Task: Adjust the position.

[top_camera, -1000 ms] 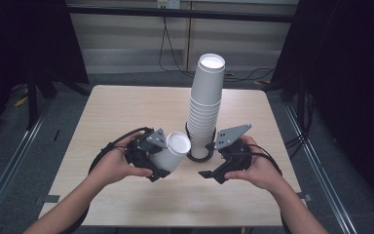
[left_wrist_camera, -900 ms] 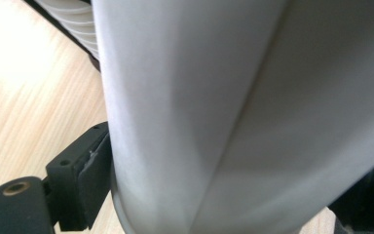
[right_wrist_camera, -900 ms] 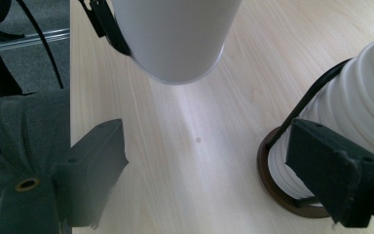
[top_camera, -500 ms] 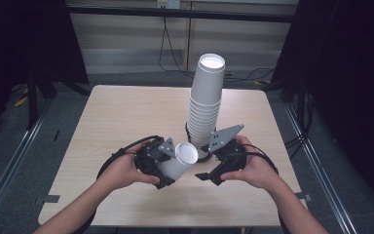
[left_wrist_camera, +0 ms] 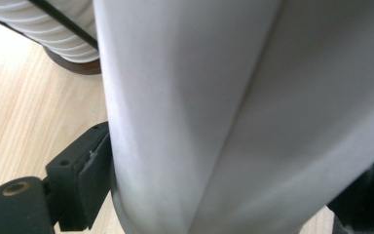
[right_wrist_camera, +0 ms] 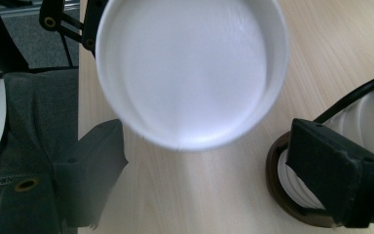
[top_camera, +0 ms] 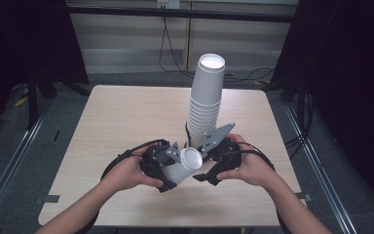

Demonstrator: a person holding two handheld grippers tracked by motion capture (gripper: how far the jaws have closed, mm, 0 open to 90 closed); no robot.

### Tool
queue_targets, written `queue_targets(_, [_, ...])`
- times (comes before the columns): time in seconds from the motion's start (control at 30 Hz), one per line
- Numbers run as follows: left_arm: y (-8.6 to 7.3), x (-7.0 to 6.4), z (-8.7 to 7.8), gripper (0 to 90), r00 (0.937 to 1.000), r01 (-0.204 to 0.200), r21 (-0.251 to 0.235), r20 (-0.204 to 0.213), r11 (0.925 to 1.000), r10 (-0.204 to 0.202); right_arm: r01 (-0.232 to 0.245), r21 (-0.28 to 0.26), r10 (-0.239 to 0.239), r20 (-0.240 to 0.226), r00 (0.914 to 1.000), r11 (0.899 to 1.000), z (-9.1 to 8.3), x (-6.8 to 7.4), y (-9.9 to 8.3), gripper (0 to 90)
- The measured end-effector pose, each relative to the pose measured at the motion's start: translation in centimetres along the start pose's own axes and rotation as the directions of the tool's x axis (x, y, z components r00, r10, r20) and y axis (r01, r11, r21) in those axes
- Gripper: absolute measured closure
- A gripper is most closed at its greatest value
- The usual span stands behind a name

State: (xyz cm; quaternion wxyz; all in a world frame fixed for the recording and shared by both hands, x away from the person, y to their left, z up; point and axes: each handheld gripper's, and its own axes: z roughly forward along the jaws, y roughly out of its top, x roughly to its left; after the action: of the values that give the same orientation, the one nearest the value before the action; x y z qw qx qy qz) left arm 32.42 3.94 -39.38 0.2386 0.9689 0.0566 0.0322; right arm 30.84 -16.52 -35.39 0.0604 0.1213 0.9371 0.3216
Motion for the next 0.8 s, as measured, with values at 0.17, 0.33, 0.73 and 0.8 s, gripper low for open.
queue_targets(0.17, [0.3, -0.2, 0.3, 11.8, 0.9999, -0.007, -0.002, 0.01, 1.0, 0.007, 0.016, 0.02, -0.016, -0.019, 0.9997, 1.0, 0.3, 0.3, 0.5, 13.8])
queue_targets(0.33, [0.6, -0.2, 0.5, 11.8, 0.9998, -0.005, -0.002, 0.021, 1.0, 0.005, 0.033, 0.032, -0.031, -0.044, 0.9985, 0.999, 0.8, 0.6, 1.1, 13.9])
queue_targets(0.73, [0.8, -0.3, 0.9, 11.5, 0.9984, -0.02, -0.007, 0.052, 0.9998, 0.02, 0.03, 0.052, -0.026, -0.07, 0.9972, 0.998, 2.0, 0.7, 1.6, 18.5])
queue_targets(0.8, [0.8, -0.4, 0.9, 11.5, 0.9981, -0.02, -0.019, 0.058, 0.9996, 0.021, 0.022, 0.042, -0.019, -0.077, 0.9969, 0.999, 1.9, 0.6, 1.5, 20.0])
